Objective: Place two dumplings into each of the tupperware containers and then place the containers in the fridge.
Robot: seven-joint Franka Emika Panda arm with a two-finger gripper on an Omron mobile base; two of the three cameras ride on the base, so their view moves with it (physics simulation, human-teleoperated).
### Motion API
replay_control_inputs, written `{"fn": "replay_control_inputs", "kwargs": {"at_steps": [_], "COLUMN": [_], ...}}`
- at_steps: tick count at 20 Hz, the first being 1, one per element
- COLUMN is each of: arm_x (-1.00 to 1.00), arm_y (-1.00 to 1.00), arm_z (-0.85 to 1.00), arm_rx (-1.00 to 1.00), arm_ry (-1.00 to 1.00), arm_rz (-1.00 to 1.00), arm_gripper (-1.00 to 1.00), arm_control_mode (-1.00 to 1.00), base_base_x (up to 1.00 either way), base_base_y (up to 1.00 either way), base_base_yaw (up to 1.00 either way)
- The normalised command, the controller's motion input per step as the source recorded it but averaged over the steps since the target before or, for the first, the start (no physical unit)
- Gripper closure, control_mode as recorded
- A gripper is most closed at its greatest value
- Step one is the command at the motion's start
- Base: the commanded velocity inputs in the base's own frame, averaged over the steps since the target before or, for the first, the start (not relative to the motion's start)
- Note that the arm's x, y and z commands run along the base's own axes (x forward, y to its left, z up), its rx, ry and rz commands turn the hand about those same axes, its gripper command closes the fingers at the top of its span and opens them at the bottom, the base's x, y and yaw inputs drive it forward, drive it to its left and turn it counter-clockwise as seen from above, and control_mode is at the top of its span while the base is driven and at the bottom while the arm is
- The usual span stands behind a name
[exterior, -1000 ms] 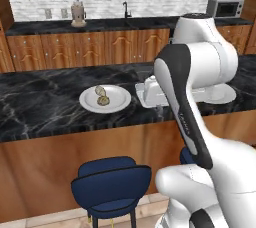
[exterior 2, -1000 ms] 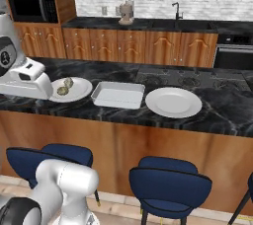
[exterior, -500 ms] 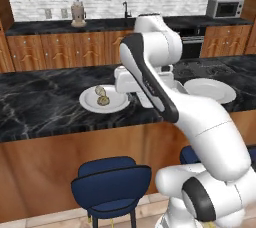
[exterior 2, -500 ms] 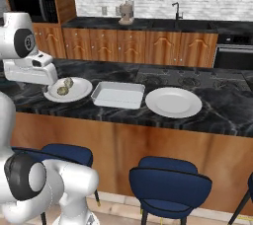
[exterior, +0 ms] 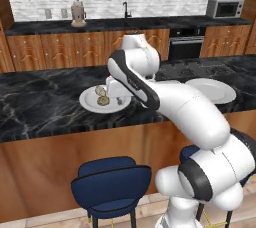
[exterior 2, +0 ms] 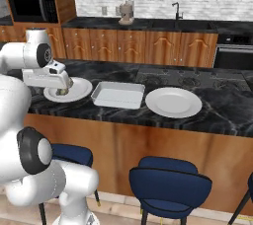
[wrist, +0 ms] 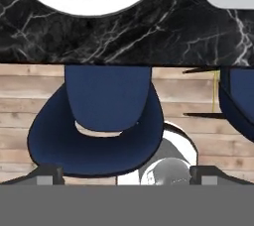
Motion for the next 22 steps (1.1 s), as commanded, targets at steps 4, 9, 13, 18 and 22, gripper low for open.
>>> {"fn": "replay_control_inputs", "kwargs": {"at_steps": [4,9,13,18,22], "arm_x": [0.55,0.42,0.58,0.52,0.47], "arm_y": [0.31,0.09,0.12,0.28,0.19], "arm_z": [-0.57,-0.26,-0.21,-0.07,-0.01], "arm_rx": [0.05,0.05,0.07,0.04,0.00], "arm_ry": [-0.06,-0.14,-0.09,-0.02,0.03], "arm_rz": [0.11,0.10,0.03,0.01,0.00], "arm_gripper": [-1.00,-1.00,-1.00,-1.00,-1.00], "arm_control_mode": [-1.00,-1.00,-1.00,-1.00,-1.00], "base_base_x": [0.00,0.00,0.00,0.00,0.00], "base_base_y": [0.00,0.00,0.00,0.00,0.00], "base_base_yaw": [0.00,0.00,0.00,0.00,0.00]}}
